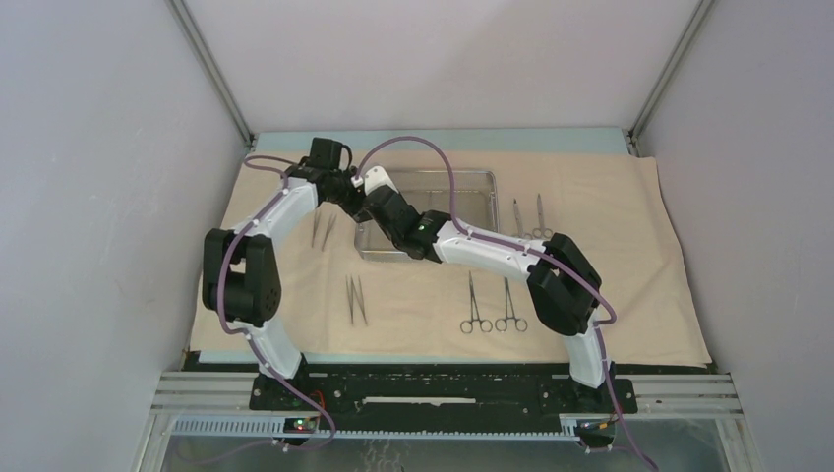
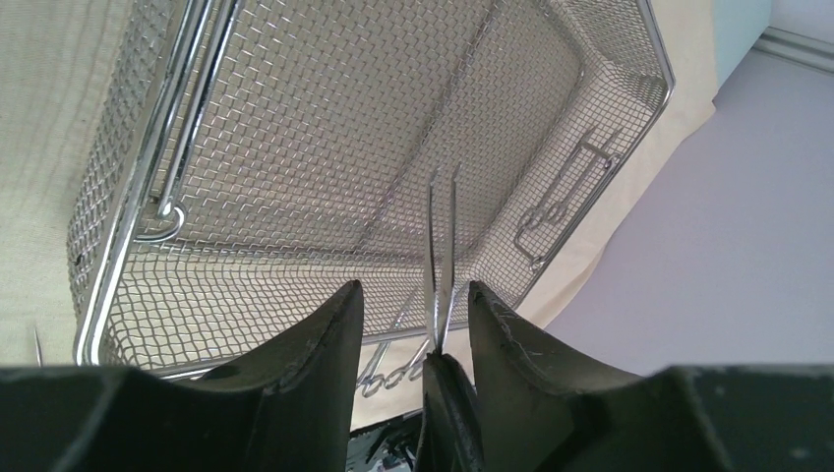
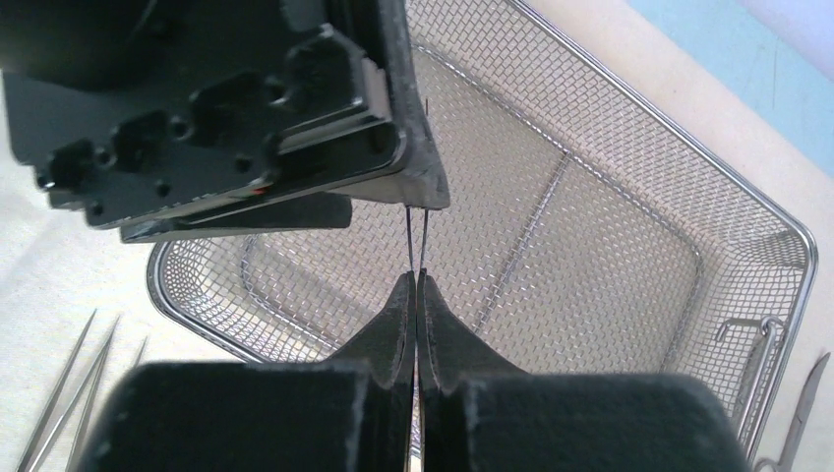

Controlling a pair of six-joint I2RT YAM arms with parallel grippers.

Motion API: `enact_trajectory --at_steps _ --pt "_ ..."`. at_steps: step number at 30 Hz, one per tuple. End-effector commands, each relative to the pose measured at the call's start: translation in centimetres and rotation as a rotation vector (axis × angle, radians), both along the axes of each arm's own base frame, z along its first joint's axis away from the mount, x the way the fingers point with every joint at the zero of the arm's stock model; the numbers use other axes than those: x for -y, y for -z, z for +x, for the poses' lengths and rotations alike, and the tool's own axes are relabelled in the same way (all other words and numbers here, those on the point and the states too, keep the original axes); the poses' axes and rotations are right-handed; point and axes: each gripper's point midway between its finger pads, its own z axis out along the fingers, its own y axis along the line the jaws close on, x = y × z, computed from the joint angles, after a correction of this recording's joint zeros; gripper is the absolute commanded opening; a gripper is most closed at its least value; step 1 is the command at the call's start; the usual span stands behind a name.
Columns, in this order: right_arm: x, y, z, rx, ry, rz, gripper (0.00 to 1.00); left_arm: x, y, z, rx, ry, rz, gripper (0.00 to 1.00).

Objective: Open and lay out the surgical kit
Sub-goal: Place the medical item in the surgical kit.

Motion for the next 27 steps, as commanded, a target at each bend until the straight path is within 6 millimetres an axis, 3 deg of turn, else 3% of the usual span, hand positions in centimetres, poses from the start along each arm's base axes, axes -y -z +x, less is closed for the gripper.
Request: enact_trajectory --at_steps 1,10,15,19,21,23,27 --pt "-0.7 -3.4 -0.1 0.079 -0.014 0.041 0.0 0.9 -2.4 1.6 0.049 0.005 -0.05 0.49" --pt "-0.9 -3.2 -0.3 0.088 -0.024 0.019 0.0 1.4 -1.8 1.8 0.032 0.017 -0.064 0.41" --pt "-1.1 -3.1 -0.3 0.085 -0.025 0.014 0.0 1.3 -1.5 1.7 0.026 0.014 -0.061 0.24" --pt "-1.0 -3.2 -0.2 0.084 -0.021 0.017 0.0 1.5 -1.4 1.7 0.031 0.026 -0.057 0.01" --pt "-0.9 -3.3 -0.3 0.079 -0.019 0.021 0.0 1.4 -1.6 1.8 0.045 0.037 -0.044 0.0" --pt "-0.7 -3.8 -0.3 0.066 -0.009 0.039 0.08 1.1 -2.0 1.9 0.061 0.045 -0.018 0.0" --pt "0.8 -6.0 -0.6 0.022 0.019 0.117 0.37 -0.5 -3.3 2.6 0.131 0.078 0.088 0.0"
